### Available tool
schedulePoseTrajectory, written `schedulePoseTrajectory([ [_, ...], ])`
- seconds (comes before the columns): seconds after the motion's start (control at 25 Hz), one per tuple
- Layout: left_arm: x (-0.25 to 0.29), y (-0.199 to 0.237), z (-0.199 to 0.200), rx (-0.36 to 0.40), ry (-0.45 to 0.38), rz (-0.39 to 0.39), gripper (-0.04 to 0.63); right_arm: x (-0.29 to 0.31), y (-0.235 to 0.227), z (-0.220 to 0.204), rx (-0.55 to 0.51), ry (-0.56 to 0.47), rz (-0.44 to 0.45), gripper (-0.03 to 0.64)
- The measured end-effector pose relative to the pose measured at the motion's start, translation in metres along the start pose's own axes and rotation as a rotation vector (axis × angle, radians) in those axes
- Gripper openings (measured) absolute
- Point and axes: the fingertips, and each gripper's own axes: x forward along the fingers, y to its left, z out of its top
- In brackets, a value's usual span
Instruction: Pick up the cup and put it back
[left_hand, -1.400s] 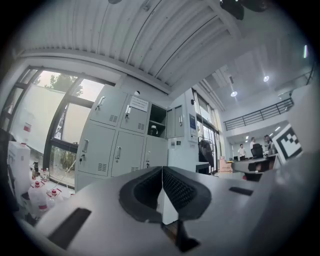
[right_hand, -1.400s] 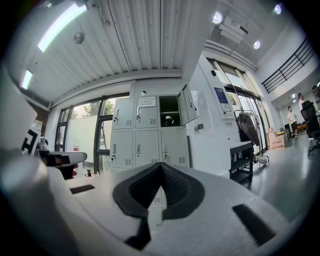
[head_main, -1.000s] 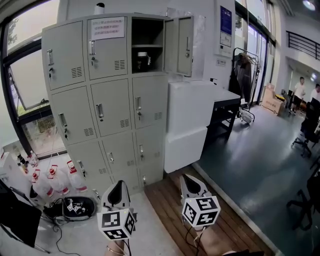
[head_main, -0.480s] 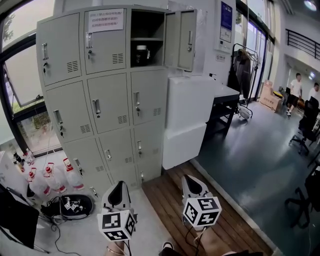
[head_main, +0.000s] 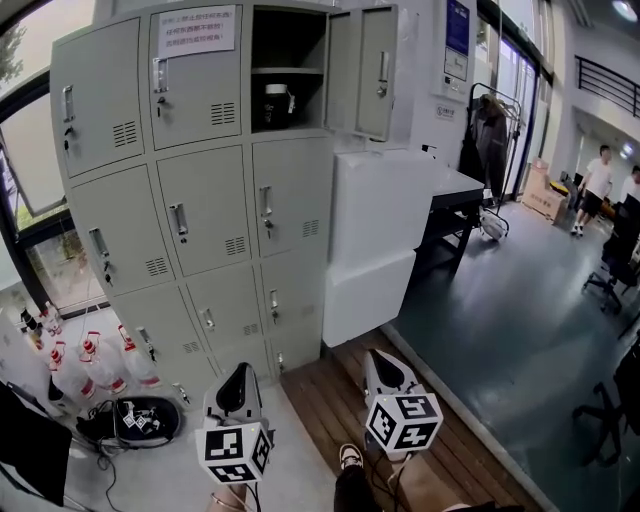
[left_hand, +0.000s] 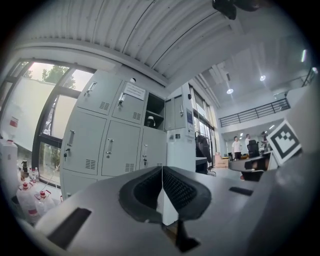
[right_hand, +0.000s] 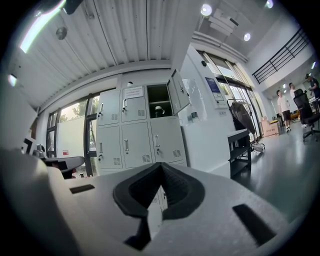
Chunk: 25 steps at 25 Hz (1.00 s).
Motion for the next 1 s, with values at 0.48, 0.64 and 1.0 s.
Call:
schedulePoseTrajectory([
  [0.48, 0.185, -0.016, -0.005, -0.006, -0.002, 0.055, 0.008, 0.168, -0.091, 0.047, -0.021, -0.028, 0.095, -0.006],
  [0.64, 0.248, -0.018, 0.009, 0.005, -0.017, 0.108, 0.008, 0.227, -0.115, 0.063, -0.029, -0.015, 0.164, -0.006],
  [1.0, 0.354, -0.028, 0.076, 0.025, -0.021, 0.212, 0.008, 0.33, -0.147, 0.141, -0.05, 0.02, 0.303, -0.006],
])
